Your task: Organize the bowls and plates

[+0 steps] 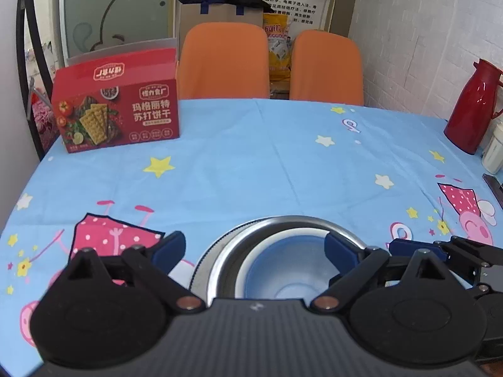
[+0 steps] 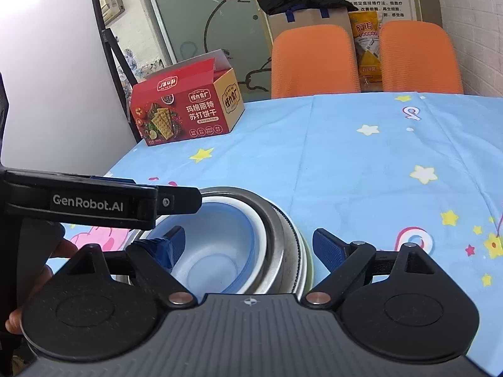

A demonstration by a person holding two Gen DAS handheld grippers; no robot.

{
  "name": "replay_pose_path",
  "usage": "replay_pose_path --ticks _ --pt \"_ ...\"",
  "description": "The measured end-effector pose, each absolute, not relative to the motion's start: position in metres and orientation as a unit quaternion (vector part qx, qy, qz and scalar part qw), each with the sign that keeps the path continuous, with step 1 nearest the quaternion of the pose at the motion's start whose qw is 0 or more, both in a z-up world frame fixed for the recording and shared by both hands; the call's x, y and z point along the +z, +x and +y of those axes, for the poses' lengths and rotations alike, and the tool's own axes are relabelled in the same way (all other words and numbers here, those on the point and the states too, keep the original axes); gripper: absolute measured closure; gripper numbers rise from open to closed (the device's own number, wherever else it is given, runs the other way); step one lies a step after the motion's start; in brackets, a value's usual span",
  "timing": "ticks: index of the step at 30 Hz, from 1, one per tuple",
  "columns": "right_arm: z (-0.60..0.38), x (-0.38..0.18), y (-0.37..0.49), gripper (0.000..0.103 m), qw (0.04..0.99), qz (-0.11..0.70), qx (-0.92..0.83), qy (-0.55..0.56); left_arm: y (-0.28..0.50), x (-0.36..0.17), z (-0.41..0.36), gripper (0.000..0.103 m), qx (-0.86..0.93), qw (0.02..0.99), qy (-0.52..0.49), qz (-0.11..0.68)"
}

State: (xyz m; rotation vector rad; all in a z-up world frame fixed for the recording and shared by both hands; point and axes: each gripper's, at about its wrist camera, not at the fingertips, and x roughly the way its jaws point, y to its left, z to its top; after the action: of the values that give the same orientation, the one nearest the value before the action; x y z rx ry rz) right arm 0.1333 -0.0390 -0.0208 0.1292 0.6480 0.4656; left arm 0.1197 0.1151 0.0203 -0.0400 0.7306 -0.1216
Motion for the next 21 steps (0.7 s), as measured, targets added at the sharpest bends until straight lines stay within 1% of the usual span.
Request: replay_pose_path --ticks 6,12,17,21 --pt "-0.062 -0.016 0.120 0.028 0.929 0.302 0.200 0.083 0.097 0.028 0.104 0.007 -0.060 0.936 -0.035 0.344" --pt "-0.088 -0.010 0.090 0.027 0.942 0.272 0.166 0.108 0.062 0.034 0.085 0.007 -0.054 0.945 -0.034 0.321" --pt "-0.105 -0.019 0.060 0.027 0.944 0.272 0.135 0.131 0.024 0.032 0.064 0.006 -0.050 0.954 -0.017 0.296" --pt "-0.119 -0.030 0.032 0.027 0.945 0.270 0.104 0.152 -0.005 0.019 0.048 0.006 -0.056 0.955 -0.014 0.291"
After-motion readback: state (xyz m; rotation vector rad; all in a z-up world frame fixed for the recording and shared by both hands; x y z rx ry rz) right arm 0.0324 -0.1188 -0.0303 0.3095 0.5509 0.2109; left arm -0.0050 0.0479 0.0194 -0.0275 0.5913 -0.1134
